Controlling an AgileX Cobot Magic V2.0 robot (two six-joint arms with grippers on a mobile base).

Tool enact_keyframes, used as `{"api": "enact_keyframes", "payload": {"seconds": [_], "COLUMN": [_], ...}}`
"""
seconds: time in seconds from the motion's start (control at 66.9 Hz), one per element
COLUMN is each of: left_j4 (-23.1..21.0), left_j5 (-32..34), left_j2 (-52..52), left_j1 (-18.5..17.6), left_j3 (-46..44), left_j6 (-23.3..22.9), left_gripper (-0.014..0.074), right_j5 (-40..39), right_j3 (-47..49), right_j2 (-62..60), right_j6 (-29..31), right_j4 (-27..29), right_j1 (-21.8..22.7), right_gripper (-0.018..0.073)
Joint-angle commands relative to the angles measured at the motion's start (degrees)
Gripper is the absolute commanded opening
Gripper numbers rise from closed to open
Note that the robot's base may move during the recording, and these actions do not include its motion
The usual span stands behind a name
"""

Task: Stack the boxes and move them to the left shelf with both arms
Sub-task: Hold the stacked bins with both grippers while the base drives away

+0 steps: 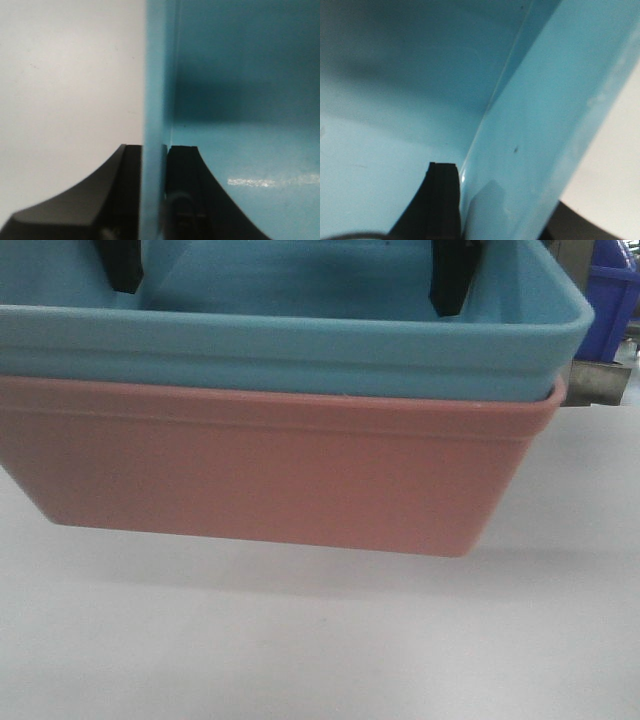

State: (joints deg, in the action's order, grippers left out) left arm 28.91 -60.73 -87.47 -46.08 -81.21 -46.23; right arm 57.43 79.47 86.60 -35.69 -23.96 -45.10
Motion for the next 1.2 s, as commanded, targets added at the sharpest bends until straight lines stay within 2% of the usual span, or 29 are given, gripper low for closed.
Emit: {"api": "enact_keyframes", "payload": {"seconds": [0.0, 1.18], "left_j4": [-3.76, -3.76], "left_j5": [13.34, 13.14], "left_j2": [1.33, 1.21], "left_j1": [-2.87, -2.87], "left_j3": [-2.29, -2.29], "left_j6": [-1.13, -1.13], "left_gripper": [-0.0003, -0.0003], "right_j5": [-14.66, -13.61], "right_j3": [2.89, 2.89], "right_j2": [-2.01, -1.94], "right_j6": [-1.84, -1.84], "right_j4": [3.31, 3.31], "right_j1": [-1.87, -1.87], "right_gripper": [0.0056, 0.0056]}}
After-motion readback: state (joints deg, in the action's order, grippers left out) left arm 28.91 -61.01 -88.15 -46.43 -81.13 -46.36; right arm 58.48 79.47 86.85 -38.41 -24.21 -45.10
